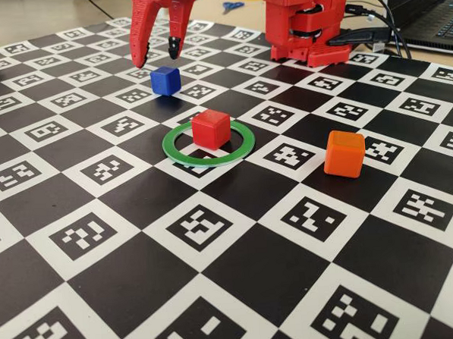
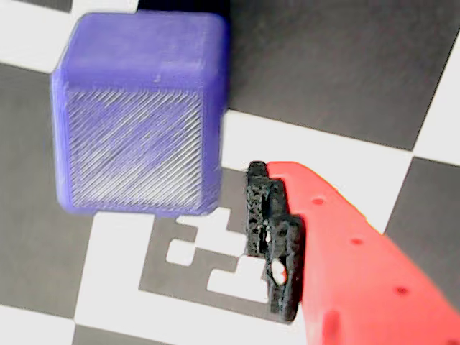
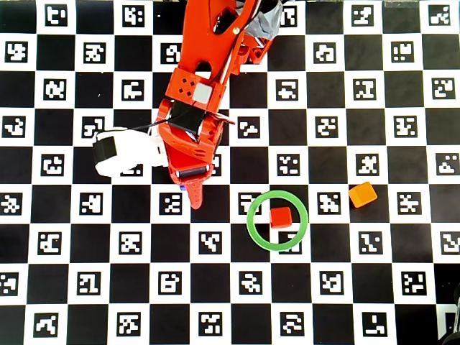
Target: Grab the red cube then put it in the green circle then put the blue cube on top and finally the orange cube on top
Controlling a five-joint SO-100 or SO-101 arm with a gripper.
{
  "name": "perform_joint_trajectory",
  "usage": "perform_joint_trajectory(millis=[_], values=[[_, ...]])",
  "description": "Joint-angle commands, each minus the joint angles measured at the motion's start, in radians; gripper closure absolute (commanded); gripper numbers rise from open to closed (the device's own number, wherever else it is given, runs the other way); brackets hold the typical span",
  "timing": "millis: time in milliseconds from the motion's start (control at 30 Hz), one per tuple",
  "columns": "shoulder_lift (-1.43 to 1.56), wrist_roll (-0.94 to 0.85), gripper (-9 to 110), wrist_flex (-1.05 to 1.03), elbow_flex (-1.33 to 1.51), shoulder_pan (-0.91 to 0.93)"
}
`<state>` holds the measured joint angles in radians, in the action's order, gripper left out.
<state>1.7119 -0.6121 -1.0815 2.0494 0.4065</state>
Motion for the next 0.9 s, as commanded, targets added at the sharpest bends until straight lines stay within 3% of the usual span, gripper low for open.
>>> perform_joint_trajectory(millis=[0,867], values=[[0.017,-0.008,59,0.015,-0.014,0.020],[0.041,0.052,52,0.112,0.098,0.026]])
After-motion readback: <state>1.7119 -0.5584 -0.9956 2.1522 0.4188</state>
